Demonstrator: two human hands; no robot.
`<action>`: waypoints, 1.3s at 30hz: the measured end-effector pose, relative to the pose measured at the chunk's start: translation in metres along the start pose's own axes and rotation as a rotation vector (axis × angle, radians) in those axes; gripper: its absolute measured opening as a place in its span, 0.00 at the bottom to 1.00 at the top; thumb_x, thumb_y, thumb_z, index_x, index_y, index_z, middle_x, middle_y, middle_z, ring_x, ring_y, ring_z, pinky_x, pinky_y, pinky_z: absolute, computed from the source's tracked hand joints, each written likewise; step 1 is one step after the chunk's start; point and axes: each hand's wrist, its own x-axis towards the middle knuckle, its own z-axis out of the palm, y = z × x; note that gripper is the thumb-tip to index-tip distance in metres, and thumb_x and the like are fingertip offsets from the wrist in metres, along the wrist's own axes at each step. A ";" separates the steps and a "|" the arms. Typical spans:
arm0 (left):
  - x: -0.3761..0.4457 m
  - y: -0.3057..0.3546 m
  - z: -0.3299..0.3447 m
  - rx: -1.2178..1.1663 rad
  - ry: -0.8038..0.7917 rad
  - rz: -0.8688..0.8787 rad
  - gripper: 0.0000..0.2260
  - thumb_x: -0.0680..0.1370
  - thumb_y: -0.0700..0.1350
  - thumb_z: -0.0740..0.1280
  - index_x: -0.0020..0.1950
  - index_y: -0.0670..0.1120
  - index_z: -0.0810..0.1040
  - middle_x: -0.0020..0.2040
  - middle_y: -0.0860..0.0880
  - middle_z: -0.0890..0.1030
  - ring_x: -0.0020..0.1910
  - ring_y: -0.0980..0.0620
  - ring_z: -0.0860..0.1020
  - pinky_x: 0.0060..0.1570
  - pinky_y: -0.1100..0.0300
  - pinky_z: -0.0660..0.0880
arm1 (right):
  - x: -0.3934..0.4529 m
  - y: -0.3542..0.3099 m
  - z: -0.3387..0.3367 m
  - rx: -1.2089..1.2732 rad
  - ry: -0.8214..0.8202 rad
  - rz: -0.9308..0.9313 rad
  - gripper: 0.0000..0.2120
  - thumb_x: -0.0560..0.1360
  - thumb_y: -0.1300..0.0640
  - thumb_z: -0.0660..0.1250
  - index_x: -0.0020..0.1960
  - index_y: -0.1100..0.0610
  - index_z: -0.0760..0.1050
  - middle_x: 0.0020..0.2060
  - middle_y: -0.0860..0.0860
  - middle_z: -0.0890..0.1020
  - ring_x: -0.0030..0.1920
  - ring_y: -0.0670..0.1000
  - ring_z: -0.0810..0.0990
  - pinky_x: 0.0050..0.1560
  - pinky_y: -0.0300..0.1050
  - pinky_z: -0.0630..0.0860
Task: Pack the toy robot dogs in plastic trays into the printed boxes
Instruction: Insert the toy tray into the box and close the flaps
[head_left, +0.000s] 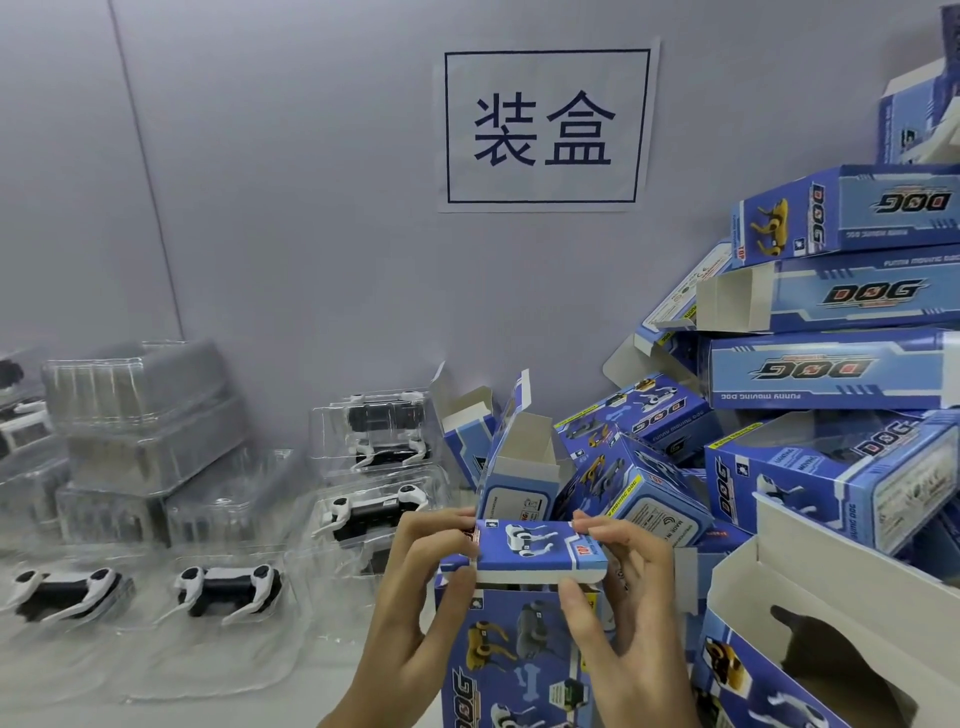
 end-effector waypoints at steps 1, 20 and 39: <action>0.000 0.000 0.001 -0.006 -0.006 0.002 0.11 0.84 0.60 0.63 0.61 0.58 0.79 0.68 0.50 0.73 0.74 0.38 0.68 0.48 0.45 0.85 | 0.000 0.000 0.000 -0.053 -0.014 -0.035 0.17 0.76 0.58 0.70 0.60 0.41 0.76 0.64 0.48 0.78 0.71 0.54 0.75 0.56 0.45 0.83; -0.008 -0.011 0.009 0.080 0.069 0.097 0.07 0.85 0.57 0.61 0.53 0.56 0.73 0.68 0.51 0.78 0.77 0.42 0.71 0.55 0.33 0.80 | 0.001 -0.002 -0.003 -0.017 -0.058 0.013 0.08 0.77 0.59 0.71 0.52 0.48 0.82 0.64 0.48 0.79 0.72 0.54 0.73 0.46 0.47 0.85; -0.002 0.001 0.017 0.273 0.052 0.152 0.08 0.82 0.58 0.68 0.60 0.60 0.82 0.68 0.53 0.75 0.72 0.43 0.74 0.61 0.36 0.78 | 0.001 0.002 -0.006 -0.165 -0.048 -0.140 0.10 0.78 0.43 0.72 0.58 0.43 0.84 0.68 0.45 0.81 0.75 0.52 0.74 0.64 0.58 0.80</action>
